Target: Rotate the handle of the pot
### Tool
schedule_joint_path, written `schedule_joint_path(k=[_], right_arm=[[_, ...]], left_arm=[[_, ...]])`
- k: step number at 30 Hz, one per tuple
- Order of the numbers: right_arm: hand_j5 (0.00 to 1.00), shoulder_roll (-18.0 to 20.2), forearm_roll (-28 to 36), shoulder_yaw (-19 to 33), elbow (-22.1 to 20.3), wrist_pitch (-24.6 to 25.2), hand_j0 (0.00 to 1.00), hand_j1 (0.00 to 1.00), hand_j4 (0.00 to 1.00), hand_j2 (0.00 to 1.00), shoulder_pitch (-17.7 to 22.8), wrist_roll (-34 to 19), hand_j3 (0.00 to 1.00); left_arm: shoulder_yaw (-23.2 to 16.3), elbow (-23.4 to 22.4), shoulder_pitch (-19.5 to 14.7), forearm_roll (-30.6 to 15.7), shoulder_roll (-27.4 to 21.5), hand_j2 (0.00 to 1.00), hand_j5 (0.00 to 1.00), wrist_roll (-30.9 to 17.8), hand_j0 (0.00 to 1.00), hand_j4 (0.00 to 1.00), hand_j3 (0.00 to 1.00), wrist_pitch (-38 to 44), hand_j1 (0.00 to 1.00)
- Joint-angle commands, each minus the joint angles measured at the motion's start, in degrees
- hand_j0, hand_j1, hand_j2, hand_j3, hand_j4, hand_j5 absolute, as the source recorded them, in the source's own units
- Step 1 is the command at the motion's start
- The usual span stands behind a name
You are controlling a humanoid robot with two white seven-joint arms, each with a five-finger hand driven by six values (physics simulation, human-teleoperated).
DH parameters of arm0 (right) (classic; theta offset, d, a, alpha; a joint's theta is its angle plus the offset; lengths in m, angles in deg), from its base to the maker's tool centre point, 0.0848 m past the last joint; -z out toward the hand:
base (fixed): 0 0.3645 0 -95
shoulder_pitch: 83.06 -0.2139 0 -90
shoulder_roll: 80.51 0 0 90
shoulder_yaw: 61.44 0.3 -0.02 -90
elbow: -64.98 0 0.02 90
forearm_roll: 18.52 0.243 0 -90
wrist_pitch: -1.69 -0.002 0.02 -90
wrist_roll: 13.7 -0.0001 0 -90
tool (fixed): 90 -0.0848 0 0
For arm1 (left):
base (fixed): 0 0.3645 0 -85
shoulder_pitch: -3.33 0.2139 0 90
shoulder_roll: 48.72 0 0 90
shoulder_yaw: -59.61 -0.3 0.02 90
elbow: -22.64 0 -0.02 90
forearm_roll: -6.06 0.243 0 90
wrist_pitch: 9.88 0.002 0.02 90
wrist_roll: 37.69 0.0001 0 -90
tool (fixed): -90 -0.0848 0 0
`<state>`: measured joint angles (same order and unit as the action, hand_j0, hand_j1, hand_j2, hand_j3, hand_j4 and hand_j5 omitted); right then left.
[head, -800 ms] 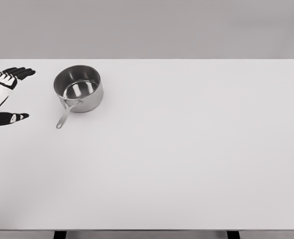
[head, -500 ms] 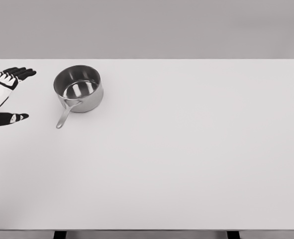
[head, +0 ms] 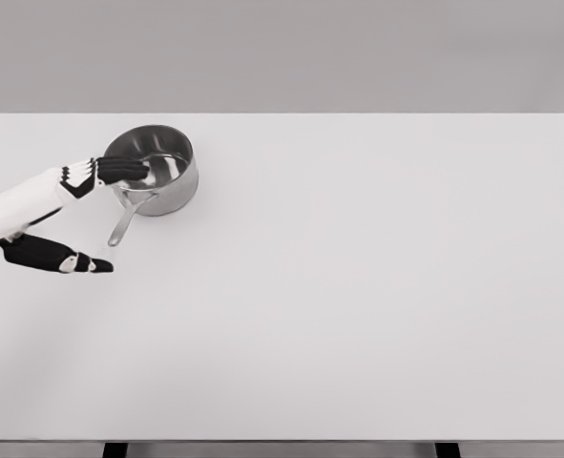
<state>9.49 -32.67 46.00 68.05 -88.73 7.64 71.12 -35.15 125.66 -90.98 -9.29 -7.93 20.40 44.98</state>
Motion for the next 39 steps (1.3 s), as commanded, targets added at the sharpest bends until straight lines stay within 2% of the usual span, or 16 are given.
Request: schedule_joint_path(k=[1, 2, 5, 11, 13, 15, 18, 22, 27, 33, 39], right_arm=[[1.00, 0.0, 0.0, 0.0, 0.0, 0.0, 1.00, 1.00, 1.00, 1.00, 0.0, 0.0, 1.00], [1.00, 0.0, 0.0, 0.0, 0.0, 0.0, 1.00, 1.00, 1.00, 1.00, 0.0, 0.0, 1.00], [1.00, 0.0, 0.0, 0.0, 0.0, 0.0, 1.00, 1.00, 1.00, 1.00, 0.0, 0.0, 1.00], [1.00, 0.0, 0.0, 0.0, 0.0, 0.0, 1.00, 1.00, 1.00, 1.00, 0.0, 0.0, 1.00], [1.00, 0.0, 0.0, 0.0, 0.0, 0.0, 1.00, 1.00, 1.00, 1.00, 0.0, 0.0, 1.00], [1.00, 0.0, 0.0, 0.0, 0.0, 0.0, 1.00, 1.00, 1.00, 1.00, 0.0, 0.0, 1.00], [1.00, 0.0, 0.0, 0.0, 0.0, 0.0, 1.00, 1.00, 1.00, 1.00, 0.0, 0.0, 1.00], [1.00, 0.0, 0.0, 0.0, 0.0, 0.0, 1.00, 1.00, 1.00, 1.00, 0.0, 0.0, 1.00], [1.00, 0.0, 0.0, 0.0, 0.0, 0.1, 1.00, 1.00, 1.00, 1.00, 0.0, 0.0, 1.00], [1.00, 0.0, 0.0, 0.0, 0.0, 0.0, 1.00, 1.00, 1.00, 1.00, 0.0, 0.0, 1.00], [1.00, 0.0, 0.0, 0.0, 0.0, 0.0, 1.00, 1.00, 1.00, 1.00, 0.0, 0.0, 1.00]], left_arm=[[-0.8, 0.2, 0.1, -11.5, -1.1, 1.00, 1.00, -3.1, 1.00, 1.00, 1.00, 0.1, 1.00], [-1.3, 0.2, 0.5, -13.6, -0.7, 1.00, 1.00, -3.1, 1.00, 1.00, 1.00, 0.1, 1.00], [-7.1, 0.3, 1.1, -16.7, -1.2, 1.00, 1.00, -3.1, 1.00, 1.00, 1.00, 0.1, 1.00], [-14.9, 0.3, 2.3, -17.8, -1.4, 1.00, 1.00, -3.1, 1.00, 1.00, 1.00, 0.1, 1.00], [-15.3, 0.3, 5.3, -17.9, -1.3, 1.00, 1.00, -3.1, 1.00, 1.00, 1.00, 0.1, 1.00], [-15.3, 0.3, 4.9, -19.4, -1.2, 1.00, 1.00, -3.1, 1.00, 1.00, 1.00, 1.5, 1.00], [-15.3, 0.2, 2.5, -23.8, -1.2, 1.00, 1.00, -3.1, 1.00, 1.00, 1.00, 13.5, 1.00], [-15.3, 0.2, 1.0, -24.3, -1.8, 1.00, 1.00, -3.1, 1.00, 1.00, 1.00, 26.8, 1.00], [-18.1, 0.2, 1.2, -24.3, -5.5, 1.00, 1.00, -3.1, 1.00, 1.00, 1.00, 29.4, 1.00], [-17.8, 0.2, -0.1, -25.3, -7.9, 1.00, 1.00, -3.1, 1.00, 1.00, 1.00, 34.9, 1.00], [-17.6, 0.2, -1.9, -25.5, -8.3, 1.00, 1.00, -3.1, 1.00, 1.00, 1.00, 38.4, 1.00]])
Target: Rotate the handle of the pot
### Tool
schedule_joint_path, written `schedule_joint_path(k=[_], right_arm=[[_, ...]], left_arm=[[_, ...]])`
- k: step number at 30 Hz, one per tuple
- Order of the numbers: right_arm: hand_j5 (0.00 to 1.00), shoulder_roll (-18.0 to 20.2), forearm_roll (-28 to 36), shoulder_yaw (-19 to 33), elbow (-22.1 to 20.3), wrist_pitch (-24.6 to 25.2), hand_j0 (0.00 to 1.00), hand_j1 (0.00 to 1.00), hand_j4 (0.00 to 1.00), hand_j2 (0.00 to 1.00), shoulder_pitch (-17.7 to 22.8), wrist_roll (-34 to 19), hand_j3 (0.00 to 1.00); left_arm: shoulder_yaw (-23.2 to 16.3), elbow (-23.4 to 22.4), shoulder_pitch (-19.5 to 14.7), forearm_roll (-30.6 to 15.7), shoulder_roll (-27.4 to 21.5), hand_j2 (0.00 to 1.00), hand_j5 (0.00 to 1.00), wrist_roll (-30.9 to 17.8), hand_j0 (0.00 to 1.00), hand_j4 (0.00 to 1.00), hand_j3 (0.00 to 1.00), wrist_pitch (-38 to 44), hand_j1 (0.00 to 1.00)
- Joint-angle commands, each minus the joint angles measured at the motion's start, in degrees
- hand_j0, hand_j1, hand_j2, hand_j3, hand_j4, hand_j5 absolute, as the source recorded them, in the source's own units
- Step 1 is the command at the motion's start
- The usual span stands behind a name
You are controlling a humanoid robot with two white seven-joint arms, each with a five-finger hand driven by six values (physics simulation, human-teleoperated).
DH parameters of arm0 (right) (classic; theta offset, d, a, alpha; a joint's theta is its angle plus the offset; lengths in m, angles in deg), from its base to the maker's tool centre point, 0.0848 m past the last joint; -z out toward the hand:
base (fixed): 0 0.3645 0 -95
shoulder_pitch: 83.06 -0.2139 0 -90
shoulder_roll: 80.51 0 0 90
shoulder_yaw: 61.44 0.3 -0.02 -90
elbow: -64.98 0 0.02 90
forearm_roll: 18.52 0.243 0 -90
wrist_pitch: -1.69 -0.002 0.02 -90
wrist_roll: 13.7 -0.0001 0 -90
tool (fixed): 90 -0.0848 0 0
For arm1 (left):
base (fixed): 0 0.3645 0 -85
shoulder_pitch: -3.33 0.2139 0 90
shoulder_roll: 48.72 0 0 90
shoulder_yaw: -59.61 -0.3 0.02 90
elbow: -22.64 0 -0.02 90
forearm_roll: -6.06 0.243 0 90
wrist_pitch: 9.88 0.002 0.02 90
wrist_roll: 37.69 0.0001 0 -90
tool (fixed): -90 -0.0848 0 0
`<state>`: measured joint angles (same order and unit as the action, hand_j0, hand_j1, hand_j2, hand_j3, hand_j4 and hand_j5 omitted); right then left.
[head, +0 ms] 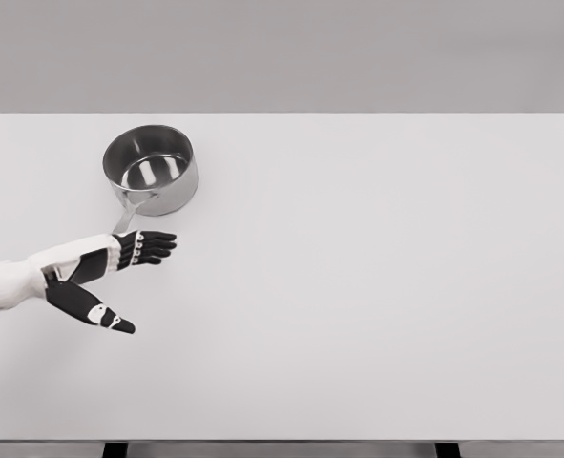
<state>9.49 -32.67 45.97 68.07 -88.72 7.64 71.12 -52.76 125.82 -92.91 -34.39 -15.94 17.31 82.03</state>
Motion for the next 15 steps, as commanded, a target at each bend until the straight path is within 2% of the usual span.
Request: schedule_joint_path(k=[1, 10, 15], right_arm=[[1.00, 0.0, 0.0, 0.1, 0.0, 0.1, 1.00, 1.00, 1.00, 1.00, 0.0, 0.0, 1.00], [1.00, 0.0, 0.0, 0.0, 0.1, 0.0, 1.00, 1.00, 1.00, 1.00, 0.0, 0.0, 1.00], [1.00, 0.0, 0.0, 0.0, 0.0, 0.0, 1.00, 1.00, 1.00, 1.00, 0.0, 0.0, 1.00]], left_arm=[[0.0, 0.0, 0.0, -0.4, -0.3, 1.00, 1.00, 0.0, 1.00, 1.00, 1.00, 1.9, 1.00], [0.1, -0.5, 0.1, -0.2, -0.3, 1.00, 1.00, 0.0, 1.00, 1.00, 1.00, 2.6, 1.00], [0.2, -3.3, 0.0, -0.2, -0.3, 1.00, 1.00, 0.0, 1.00, 1.00, 1.00, 2.6, 1.00]])
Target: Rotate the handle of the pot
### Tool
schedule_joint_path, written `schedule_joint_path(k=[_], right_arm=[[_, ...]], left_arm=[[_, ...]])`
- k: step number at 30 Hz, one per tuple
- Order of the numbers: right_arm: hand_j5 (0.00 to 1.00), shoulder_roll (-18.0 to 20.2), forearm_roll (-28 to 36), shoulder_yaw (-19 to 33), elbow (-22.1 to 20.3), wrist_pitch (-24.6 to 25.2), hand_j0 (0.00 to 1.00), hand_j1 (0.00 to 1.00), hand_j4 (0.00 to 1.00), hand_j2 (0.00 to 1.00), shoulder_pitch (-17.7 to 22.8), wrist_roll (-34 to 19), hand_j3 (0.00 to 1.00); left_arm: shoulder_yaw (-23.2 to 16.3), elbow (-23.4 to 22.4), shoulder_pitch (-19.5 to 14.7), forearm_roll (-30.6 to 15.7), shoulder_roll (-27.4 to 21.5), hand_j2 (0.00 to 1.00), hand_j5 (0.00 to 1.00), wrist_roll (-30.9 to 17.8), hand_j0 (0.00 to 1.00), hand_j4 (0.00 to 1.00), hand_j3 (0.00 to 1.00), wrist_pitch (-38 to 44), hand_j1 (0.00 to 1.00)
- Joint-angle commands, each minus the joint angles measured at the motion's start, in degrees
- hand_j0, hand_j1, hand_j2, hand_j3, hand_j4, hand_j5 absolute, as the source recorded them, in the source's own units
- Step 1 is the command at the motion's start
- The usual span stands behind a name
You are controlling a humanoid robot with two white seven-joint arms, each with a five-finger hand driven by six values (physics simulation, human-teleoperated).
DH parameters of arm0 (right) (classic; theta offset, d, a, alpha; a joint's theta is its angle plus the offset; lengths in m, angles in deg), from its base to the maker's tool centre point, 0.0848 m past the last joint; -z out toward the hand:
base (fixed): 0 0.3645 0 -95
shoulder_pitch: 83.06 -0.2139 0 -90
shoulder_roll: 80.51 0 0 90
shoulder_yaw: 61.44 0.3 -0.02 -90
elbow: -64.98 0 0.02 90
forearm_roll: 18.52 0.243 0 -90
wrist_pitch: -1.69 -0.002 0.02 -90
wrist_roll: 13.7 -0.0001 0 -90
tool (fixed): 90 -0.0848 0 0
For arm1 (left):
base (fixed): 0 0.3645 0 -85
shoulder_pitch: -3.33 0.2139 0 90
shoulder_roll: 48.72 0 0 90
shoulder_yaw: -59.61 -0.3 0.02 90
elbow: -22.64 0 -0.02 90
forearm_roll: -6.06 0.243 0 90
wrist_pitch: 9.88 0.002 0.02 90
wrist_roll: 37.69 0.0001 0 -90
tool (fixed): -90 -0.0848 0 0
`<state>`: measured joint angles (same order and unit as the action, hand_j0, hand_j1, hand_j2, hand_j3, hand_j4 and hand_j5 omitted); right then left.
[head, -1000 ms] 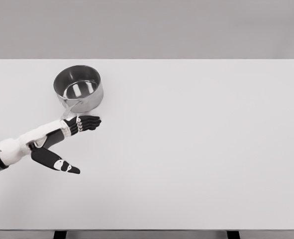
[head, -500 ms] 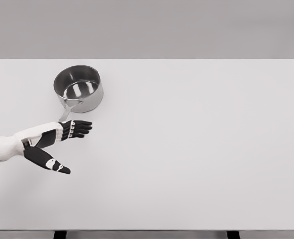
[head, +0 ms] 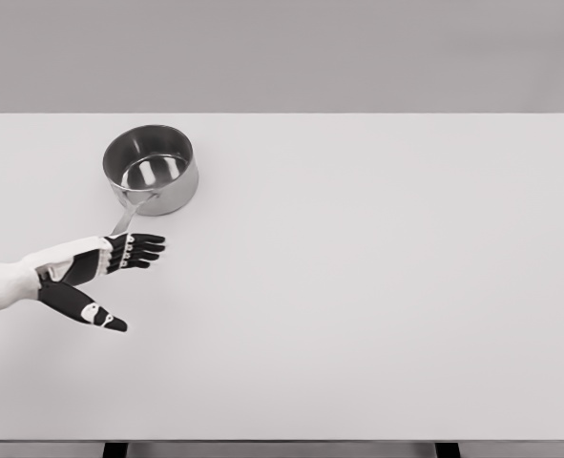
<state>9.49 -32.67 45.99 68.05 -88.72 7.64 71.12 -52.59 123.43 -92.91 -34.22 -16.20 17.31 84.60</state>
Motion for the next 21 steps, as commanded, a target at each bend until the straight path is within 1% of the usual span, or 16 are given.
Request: schedule_joint_path(k=[1, 6, 11, 16, 21], right_arm=[[1.00, 0.0, 0.0, 0.0, 0.0, 0.0, 1.00, 1.00, 1.00, 1.00, 0.0, 0.0, 1.00], [1.00, 0.0, 0.0, 0.0, 0.0, 0.0, 1.00, 1.00, 1.00, 1.00, 0.0, 0.0, 1.00], [1.00, 0.0, 0.0, 0.0, 0.1, 0.0, 1.00, 1.00, 1.00, 1.00, 0.0, 0.0, 1.00], [1.00, 0.0, 0.0, 0.1, 0.0, 0.0, 1.00, 1.00, 1.00, 1.00, 0.0, 0.0, 1.00], [1.00, 0.0, 0.0, 0.0, 0.0, 0.1, 1.00, 1.00, 1.00, 1.00, 0.0, 0.0, 1.00]], left_arm=[[0.0, -1.6, 0.0, -0.3, -0.1, 1.00, 1.00, 0.0, 1.00, 1.00, 1.00, 0.1, 1.00], [0.0, -4.1, 0.0, -0.1, 0.0, 1.00, 1.00, 0.0, 1.00, 1.00, 1.00, 0.1, 1.00], [0.1, -5.3, 0.0, -0.1, 0.0, 1.00, 1.00, 0.0, 1.00, 1.00, 1.00, 0.1, 1.00], [0.8, -5.4, 0.0, 0.0, -0.9, 1.00, 1.00, 0.0, 1.00, 1.00, 1.00, 0.0, 1.00], [2.4, -5.5, 0.0, 0.3, -1.1, 1.00, 1.00, 0.0, 1.00, 1.00, 1.00, 0.0, 1.00]])
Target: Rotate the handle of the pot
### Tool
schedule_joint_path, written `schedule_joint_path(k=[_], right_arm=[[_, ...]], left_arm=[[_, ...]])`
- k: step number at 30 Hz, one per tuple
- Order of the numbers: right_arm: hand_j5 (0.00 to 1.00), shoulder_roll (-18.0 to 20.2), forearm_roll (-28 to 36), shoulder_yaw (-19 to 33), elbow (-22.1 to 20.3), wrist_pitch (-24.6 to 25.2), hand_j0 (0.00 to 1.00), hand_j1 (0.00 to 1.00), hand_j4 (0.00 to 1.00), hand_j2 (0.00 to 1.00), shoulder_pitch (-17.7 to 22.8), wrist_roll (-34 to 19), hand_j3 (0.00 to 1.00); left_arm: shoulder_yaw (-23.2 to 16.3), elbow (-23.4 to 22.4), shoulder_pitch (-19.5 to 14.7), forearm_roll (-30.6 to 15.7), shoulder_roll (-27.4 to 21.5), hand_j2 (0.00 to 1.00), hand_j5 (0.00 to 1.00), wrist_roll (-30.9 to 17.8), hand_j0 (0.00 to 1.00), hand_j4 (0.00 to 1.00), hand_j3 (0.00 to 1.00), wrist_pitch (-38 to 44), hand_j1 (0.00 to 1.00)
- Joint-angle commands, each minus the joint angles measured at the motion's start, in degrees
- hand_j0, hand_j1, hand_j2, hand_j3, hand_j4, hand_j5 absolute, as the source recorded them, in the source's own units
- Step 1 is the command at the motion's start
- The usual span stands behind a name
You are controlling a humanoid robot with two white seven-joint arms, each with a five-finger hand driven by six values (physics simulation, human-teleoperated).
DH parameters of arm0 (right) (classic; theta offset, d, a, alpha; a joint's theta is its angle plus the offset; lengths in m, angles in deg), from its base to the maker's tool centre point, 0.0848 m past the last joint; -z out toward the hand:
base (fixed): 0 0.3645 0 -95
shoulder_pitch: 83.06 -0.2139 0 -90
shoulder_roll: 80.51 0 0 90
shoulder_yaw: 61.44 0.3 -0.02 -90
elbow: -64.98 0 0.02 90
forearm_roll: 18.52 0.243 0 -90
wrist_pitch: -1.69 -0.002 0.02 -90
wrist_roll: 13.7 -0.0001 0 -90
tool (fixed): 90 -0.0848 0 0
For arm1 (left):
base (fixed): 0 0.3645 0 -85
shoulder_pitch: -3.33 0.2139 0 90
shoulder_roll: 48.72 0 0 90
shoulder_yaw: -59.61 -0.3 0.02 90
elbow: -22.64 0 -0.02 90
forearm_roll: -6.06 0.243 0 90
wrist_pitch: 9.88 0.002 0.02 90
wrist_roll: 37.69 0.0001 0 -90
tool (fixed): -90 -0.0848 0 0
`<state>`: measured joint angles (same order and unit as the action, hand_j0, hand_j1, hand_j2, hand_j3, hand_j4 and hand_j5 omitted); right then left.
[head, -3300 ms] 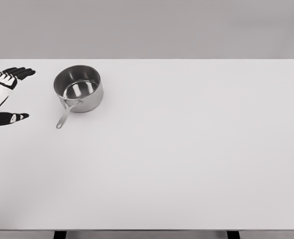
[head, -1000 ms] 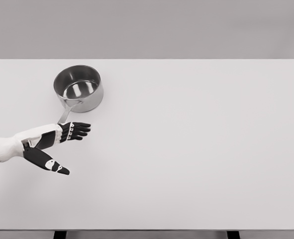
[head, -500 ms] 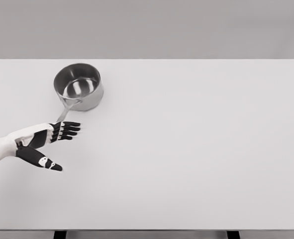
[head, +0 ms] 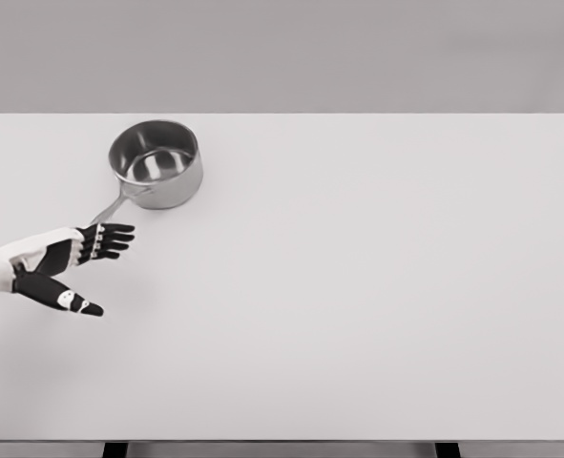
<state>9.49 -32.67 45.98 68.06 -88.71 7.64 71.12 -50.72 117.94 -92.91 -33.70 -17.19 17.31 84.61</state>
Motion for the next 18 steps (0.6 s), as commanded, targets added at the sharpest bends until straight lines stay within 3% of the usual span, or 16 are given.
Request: schedule_joint_path(k=[1, 6, 18], right_arm=[[1.00, 0.0, 0.0, 0.1, 0.0, 0.0, 1.00, 1.00, 1.00, 1.00, 0.0, 0.0, 1.00], [1.00, 0.0, 0.0, 0.0, 0.0, 0.0, 1.00, 1.00, 1.00, 1.00, 0.0, 0.0, 1.00], [1.00, 0.0, 0.0, 0.0, 0.1, 0.0, 1.00, 1.00, 1.00, 1.00, 0.0, 0.0, 1.00]], left_arm=[[0.5, -0.1, 0.0, 0.0, -0.8, 1.00, 1.00, 0.0, 1.00, 1.00, 1.00, 0.0, 1.00], [1.3, -0.2, -0.4, 2.1, -1.6, 1.00, 1.00, 0.0, 1.00, 1.00, 1.00, 0.0, 1.00], [1.5, -5.4, -2.2, 5.6, -1.5, 1.00, 1.00, 0.0, 1.00, 1.00, 1.00, -0.3, 1.00]])
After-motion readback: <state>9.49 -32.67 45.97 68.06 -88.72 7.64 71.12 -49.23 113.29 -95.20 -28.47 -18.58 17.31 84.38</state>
